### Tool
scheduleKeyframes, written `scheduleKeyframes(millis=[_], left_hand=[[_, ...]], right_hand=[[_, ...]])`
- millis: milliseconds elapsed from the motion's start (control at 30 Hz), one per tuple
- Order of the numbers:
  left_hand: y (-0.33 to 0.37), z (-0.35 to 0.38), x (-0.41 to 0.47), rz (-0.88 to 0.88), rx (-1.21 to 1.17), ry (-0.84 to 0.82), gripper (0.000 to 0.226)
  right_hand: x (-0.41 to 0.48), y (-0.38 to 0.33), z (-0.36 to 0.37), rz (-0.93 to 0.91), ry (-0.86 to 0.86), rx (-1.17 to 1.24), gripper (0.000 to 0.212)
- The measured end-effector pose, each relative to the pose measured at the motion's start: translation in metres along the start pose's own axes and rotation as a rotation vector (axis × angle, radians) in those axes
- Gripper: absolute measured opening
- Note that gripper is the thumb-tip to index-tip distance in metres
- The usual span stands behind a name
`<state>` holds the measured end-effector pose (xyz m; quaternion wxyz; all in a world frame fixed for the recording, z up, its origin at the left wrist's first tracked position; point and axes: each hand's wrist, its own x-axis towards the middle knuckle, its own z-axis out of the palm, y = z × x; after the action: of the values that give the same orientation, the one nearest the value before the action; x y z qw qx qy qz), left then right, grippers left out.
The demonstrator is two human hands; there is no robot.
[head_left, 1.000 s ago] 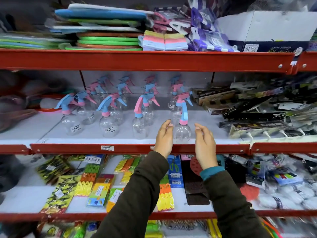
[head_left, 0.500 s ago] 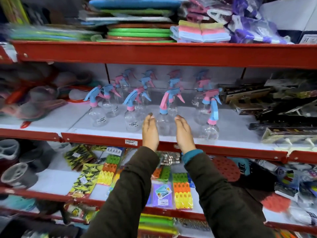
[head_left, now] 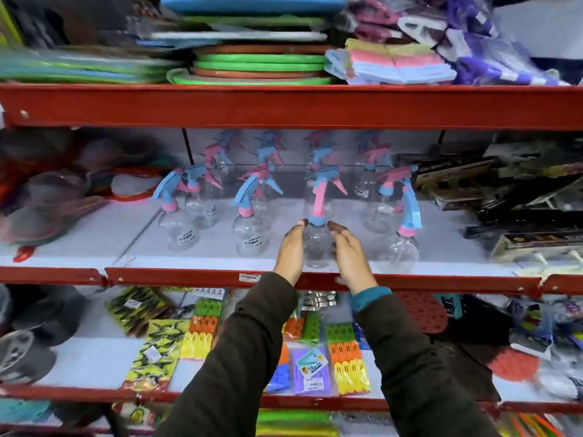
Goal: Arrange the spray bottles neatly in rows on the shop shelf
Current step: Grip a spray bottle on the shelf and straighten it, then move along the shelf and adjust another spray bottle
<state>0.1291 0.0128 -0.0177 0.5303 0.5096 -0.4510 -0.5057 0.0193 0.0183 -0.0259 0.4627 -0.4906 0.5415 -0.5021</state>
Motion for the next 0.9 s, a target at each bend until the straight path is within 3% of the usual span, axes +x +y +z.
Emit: scheduleKeyframes(millis=[67, 300, 433, 500, 733, 900], left_hand=[[-0.004, -0.002, -0.004, -0.01, 0.001, -0.02, 0.041], [-0.006, 0.0, -0.013, 0.002, 0.035, -0.083, 0.056], [0.003, -0.001, -0.019, -0.014, 0.019, -0.093, 0.045], [0.008, -0.003, -0.024, -0.004, 0.003, -0.096, 0.039], [0.003, -0.027, -0.04, 0.116, -0.058, 0.025, 0.043], [-0.003, -0.05, -0.055, 0.189, -0.099, 0.066, 0.039]], right_hand=[[0.0, 0.005, -0.004, -0.001, -0.017, -0.013, 0.049], [-0.006, 0.004, -0.008, 0.014, 0.009, 0.056, 0.036], [-0.012, 0.001, -0.007, 0.025, 0.024, 0.072, 0.031], [-0.018, -0.001, -0.008, 0.014, 0.036, 0.036, 0.041], [-0.06, 0.007, 0.002, -0.204, 0.212, 0.082, 0.037], [-0.08, 0.014, 0.038, -0.248, 0.145, 0.187, 0.033]])
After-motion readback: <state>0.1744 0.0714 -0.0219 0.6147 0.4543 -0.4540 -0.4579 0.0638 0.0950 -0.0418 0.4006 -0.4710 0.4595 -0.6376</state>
